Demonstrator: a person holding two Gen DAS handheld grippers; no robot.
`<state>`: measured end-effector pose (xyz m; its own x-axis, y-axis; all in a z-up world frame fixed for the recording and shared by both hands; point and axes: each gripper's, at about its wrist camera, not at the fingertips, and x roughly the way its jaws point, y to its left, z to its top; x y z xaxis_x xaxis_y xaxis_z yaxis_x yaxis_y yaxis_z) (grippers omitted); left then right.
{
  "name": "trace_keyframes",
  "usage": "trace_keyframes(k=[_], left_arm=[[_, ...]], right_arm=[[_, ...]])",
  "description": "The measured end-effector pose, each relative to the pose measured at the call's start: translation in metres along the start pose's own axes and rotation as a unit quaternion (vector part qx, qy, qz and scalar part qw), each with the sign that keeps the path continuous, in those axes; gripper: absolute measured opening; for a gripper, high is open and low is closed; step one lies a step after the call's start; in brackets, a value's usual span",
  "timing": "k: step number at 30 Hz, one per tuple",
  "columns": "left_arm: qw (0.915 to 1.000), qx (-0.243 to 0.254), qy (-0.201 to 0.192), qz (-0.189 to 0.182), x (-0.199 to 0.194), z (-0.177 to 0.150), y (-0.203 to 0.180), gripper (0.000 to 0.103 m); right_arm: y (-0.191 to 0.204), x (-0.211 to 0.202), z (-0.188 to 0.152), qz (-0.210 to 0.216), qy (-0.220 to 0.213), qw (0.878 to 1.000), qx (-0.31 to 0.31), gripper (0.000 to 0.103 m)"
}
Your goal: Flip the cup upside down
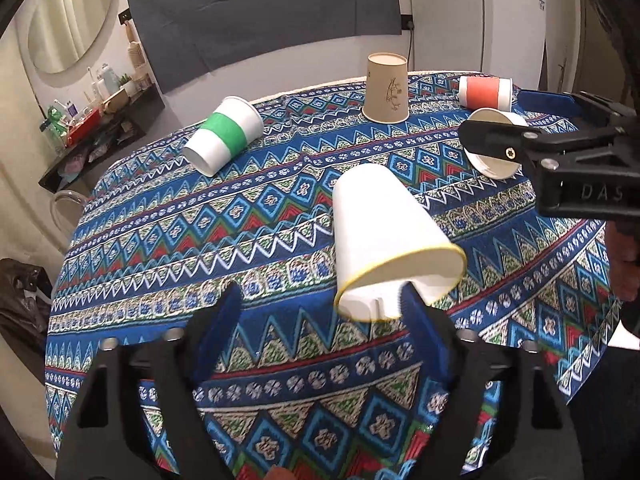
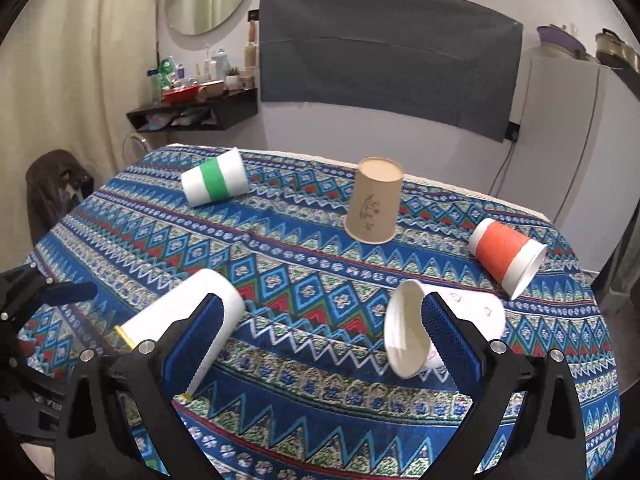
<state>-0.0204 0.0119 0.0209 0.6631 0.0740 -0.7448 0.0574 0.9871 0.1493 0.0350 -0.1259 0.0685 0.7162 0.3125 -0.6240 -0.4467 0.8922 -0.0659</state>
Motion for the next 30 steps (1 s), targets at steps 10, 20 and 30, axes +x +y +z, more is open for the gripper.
trace_keyframes(k=[10, 20, 30], left_arm=[[0.9990, -0.028, 0.003, 0.036, -0.006, -0.016, 0.036, 0.097], [0.9971, -0.067, 0.019, 0.032, 0.002, -0.016, 0.079, 0.097], [0.9956, -0.081, 0.044, -0.019, 0.021, -0.019, 0.084, 0.097]], right_arm=[[0.016, 0.012, 0.010, 0.054, 0.032, 0.998, 0.006, 0.095], [0.019, 0.038, 0.013, 0.141, 0.108, 0.982, 0.069, 0.095], [0.019, 0.066, 0.012, 0.220, 0.175, 0.951, 0.130, 0.095]])
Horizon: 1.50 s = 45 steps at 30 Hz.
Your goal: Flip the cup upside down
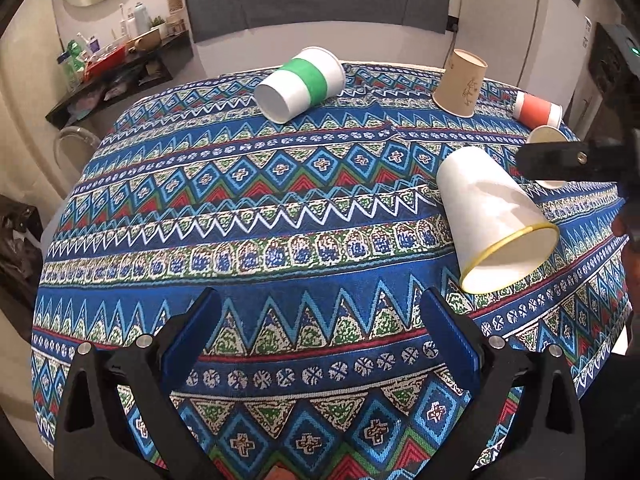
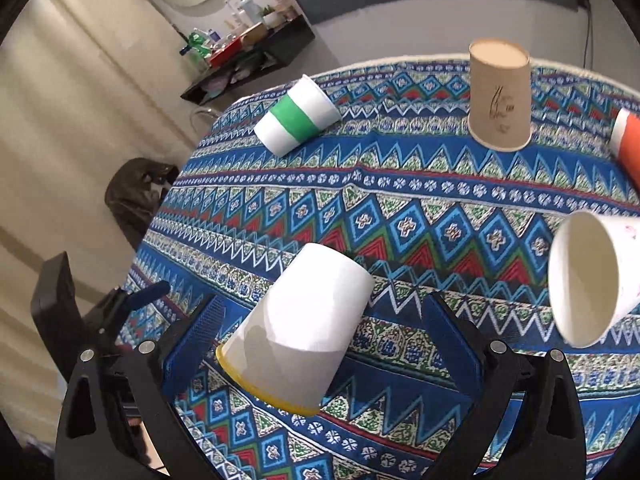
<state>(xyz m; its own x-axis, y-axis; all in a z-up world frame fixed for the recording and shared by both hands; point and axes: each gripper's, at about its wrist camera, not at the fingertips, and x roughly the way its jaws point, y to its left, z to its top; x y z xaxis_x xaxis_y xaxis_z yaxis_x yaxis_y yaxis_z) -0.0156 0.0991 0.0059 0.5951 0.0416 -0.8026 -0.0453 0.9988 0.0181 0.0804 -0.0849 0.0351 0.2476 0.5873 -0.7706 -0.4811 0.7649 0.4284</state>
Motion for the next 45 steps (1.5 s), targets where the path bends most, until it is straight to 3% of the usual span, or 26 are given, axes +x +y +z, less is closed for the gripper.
trace_keyframes(k=[6, 7, 8, 9, 12, 16, 22, 30, 33, 38, 45], left_arm=[[0.9997, 0.022, 0.009, -0.012, 0.009, 0.003, -0.014, 0.097], [0.9995, 0.025, 0.010, -0.012, 0.010, 0.004, -0.016, 0.097], [0.9994, 0.031, 0.012, -0.013, 0.011, 0.004, -0.019, 0.097], [0.9992, 0.035, 0.013, -0.014, 0.011, 0.004, -0.022, 0.097], [0.9988, 0.041, 0.013, -0.023, 0.011, 0.004, -0.027, 0.097], [0.9983, 0.051, 0.012, -0.027, 0.011, 0.003, -0.033, 0.097], [0.9983, 0.052, 0.011, -0.023, 0.014, 0.002, -0.036, 0.097], [0.9978, 0.064, 0.011, -0.015, 0.022, 0.009, -0.046, 0.097], [0.9975, 0.066, 0.015, -0.020, 0.025, 0.010, -0.049, 0.097], [0.9976, 0.063, 0.020, -0.019, 0.032, 0.013, -0.051, 0.097], [0.9984, 0.043, 0.029, -0.024, 0.042, 0.018, -0.047, 0.097]], right_arm=[[-0.013, 0.023, 0.005, 0.053, 0.051, 0.996, 0.056, 0.094], [-0.015, 0.027, 0.006, 0.064, 0.061, 0.994, 0.068, 0.087], [-0.017, 0.030, 0.006, 0.072, 0.071, 0.992, 0.076, 0.067], [-0.019, 0.035, 0.006, 0.082, 0.083, 0.989, 0.087, 0.063], [-0.025, 0.043, 0.007, 0.118, 0.092, 0.982, 0.117, 0.062], [-0.027, 0.041, 0.007, 0.119, 0.084, 0.982, 0.121, 0.061], [-0.025, 0.033, 0.012, 0.086, 0.055, 0.990, 0.101, 0.061], [-0.030, 0.012, 0.025, 0.025, -0.023, 0.997, 0.068, 0.060], [-0.027, 0.003, 0.027, -0.020, -0.067, 0.997, 0.034, 0.060], [-0.013, -0.012, 0.021, -0.107, -0.138, 0.984, -0.045, 0.060], [0.006, -0.015, 0.003, -0.188, -0.187, 0.954, -0.138, 0.060]])
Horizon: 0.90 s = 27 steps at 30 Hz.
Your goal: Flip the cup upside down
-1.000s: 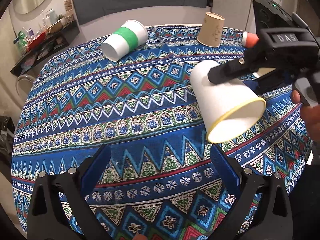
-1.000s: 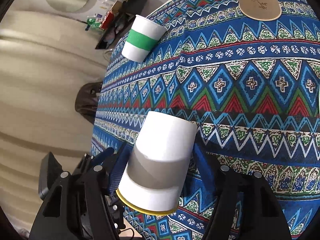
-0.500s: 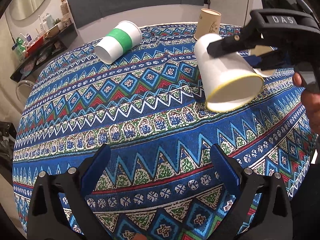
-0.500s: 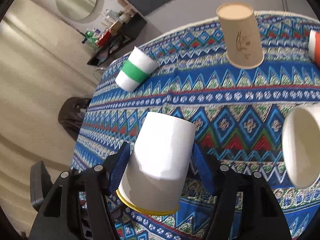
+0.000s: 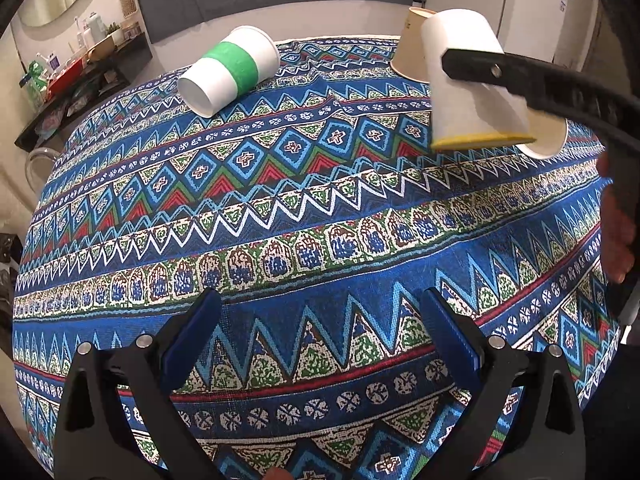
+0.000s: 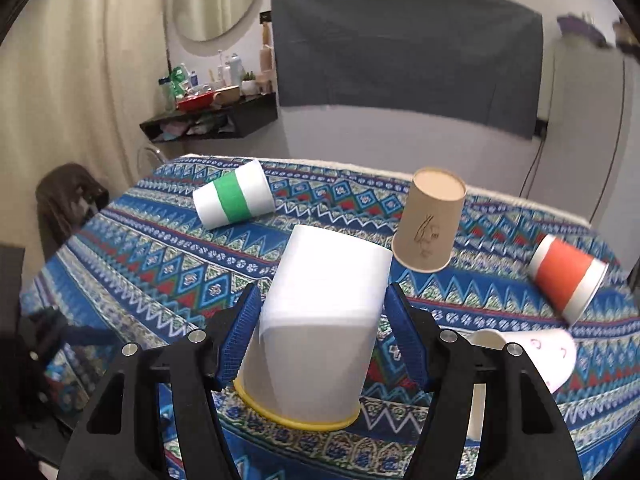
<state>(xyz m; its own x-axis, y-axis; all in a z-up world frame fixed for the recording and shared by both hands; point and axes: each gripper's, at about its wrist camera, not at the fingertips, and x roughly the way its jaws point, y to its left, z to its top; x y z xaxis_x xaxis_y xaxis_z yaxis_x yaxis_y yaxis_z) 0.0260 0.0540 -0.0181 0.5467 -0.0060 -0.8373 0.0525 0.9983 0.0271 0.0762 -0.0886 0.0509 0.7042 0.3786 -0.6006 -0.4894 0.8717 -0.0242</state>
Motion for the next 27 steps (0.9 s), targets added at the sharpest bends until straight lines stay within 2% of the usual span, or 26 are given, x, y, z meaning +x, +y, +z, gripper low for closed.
trace_keyframes(k=[4, 12, 16, 18, 20, 24, 26, 27], left_arm=[[1.0000, -0.001, -0.001, 0.004, 0.002, 0.001, 0.000, 0.097], [1.0000, -0.008, 0.000, 0.006, 0.005, 0.001, -0.002, 0.097], [0.9999, -0.010, 0.002, -0.003, 0.005, 0.002, -0.008, 0.097], [1.0000, -0.008, 0.001, 0.001, 0.004, 0.002, -0.011, 0.097], [1.0000, -0.004, 0.001, 0.007, 0.005, 0.003, -0.016, 0.097], [0.9995, 0.011, -0.007, 0.029, 0.004, 0.003, -0.027, 0.097], [0.9991, 0.017, -0.011, 0.037, 0.004, 0.004, -0.034, 0.097], [0.9991, 0.017, -0.012, 0.038, 0.003, 0.004, -0.036, 0.097]], right_arm=[[0.005, -0.003, -0.011, -0.018, -0.004, 0.999, -0.035, 0.060], [0.005, -0.026, -0.033, -0.025, -0.018, 0.996, -0.080, 0.061], [0.000, -0.027, -0.034, -0.005, 0.002, 0.998, -0.064, 0.060], [0.000, -0.026, -0.037, -0.012, 0.004, 0.998, -0.066, 0.060], [-0.001, -0.025, -0.038, 0.001, 0.013, 0.998, -0.060, 0.061], [-0.003, -0.031, -0.042, 0.000, 0.011, 0.998, -0.058, 0.072], [-0.004, -0.037, -0.045, -0.006, 0.002, 0.998, -0.064, 0.083], [-0.004, -0.040, -0.047, -0.004, 0.000, 0.998, -0.065, 0.085]])
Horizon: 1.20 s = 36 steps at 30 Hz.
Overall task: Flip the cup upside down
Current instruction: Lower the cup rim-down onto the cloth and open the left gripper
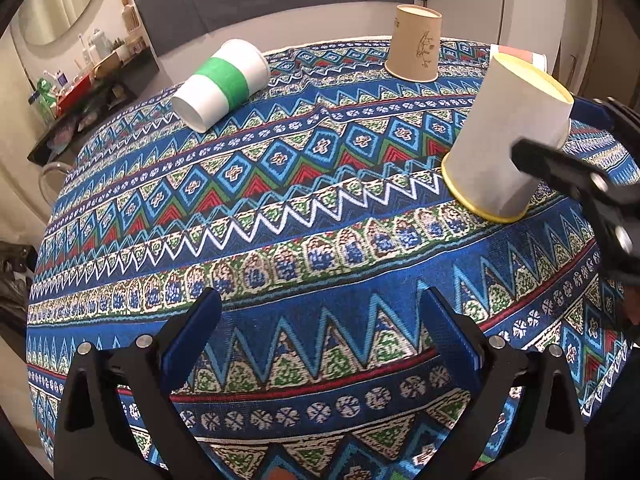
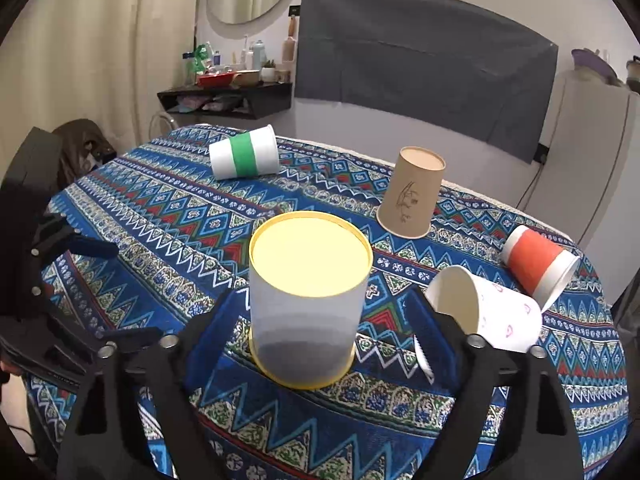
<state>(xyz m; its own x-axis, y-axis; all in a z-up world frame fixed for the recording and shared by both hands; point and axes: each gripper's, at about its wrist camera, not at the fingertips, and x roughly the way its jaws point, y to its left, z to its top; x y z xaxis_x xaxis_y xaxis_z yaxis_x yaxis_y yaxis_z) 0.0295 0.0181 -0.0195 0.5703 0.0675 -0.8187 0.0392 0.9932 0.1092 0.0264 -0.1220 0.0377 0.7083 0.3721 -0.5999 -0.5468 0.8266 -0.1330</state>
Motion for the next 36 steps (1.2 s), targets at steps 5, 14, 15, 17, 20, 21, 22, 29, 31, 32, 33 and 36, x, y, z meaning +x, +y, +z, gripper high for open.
trace_keyframes(k=[5, 14, 15, 17, 20, 21, 22, 29, 31, 32, 33, 36], left_arm=[[1.0000, -0.007, -0.006, -0.002, 0.002, 0.001, -0.005, 0.097], [0.9981, -0.013, -0.057, 0.018, -0.008, 0.002, -0.015, 0.097], [0.9976, -0.016, -0.065, 0.020, -0.010, 0.001, -0.016, 0.097], [0.9965, -0.022, -0.077, 0.023, -0.013, 0.001, -0.020, 0.097], [0.9950, -0.029, -0.095, 0.013, -0.016, 0.000, -0.025, 0.097], [0.9946, -0.030, -0.098, 0.012, -0.017, -0.002, -0.025, 0.097], [0.9942, -0.032, -0.102, 0.011, -0.018, -0.002, -0.027, 0.097], [0.9916, -0.034, -0.124, -0.004, -0.025, -0.005, -0.034, 0.097], [0.9911, -0.037, -0.128, 0.001, -0.026, -0.005, -0.034, 0.097], [0.9911, -0.037, -0.128, 0.004, -0.026, -0.005, -0.034, 0.097], [0.9909, -0.035, -0.130, 0.004, -0.027, -0.005, -0.035, 0.097], [0.9905, -0.031, -0.134, 0.002, -0.029, -0.006, -0.036, 0.097]], right_arm=[[-0.006, -0.008, -0.010, 0.000, -0.002, 1.000, -0.002, 0.086], [-0.028, -0.022, -0.029, -0.006, 0.006, 1.000, 0.025, 0.088], [-0.029, -0.024, -0.031, -0.005, 0.005, 1.000, 0.027, 0.088], [-0.033, -0.029, -0.034, -0.001, 0.004, 0.999, 0.033, 0.089], [-0.036, -0.037, -0.039, -0.001, -0.007, 0.999, 0.039, 0.089], [-0.036, -0.038, -0.041, -0.004, -0.012, 0.999, 0.036, 0.090], [-0.036, -0.040, -0.043, -0.007, -0.015, 0.999, 0.032, 0.090], [-0.042, -0.049, -0.053, -0.020, -0.035, 0.998, 0.041, 0.090], [-0.045, -0.052, -0.054, -0.019, -0.042, 0.998, 0.050, 0.091], [-0.047, -0.053, -0.054, -0.021, -0.044, 0.997, 0.057, 0.091], [-0.049, -0.053, -0.054, -0.022, -0.045, 0.997, 0.061, 0.091], [-0.053, -0.055, -0.055, -0.027, -0.050, 0.996, 0.072, 0.092]])
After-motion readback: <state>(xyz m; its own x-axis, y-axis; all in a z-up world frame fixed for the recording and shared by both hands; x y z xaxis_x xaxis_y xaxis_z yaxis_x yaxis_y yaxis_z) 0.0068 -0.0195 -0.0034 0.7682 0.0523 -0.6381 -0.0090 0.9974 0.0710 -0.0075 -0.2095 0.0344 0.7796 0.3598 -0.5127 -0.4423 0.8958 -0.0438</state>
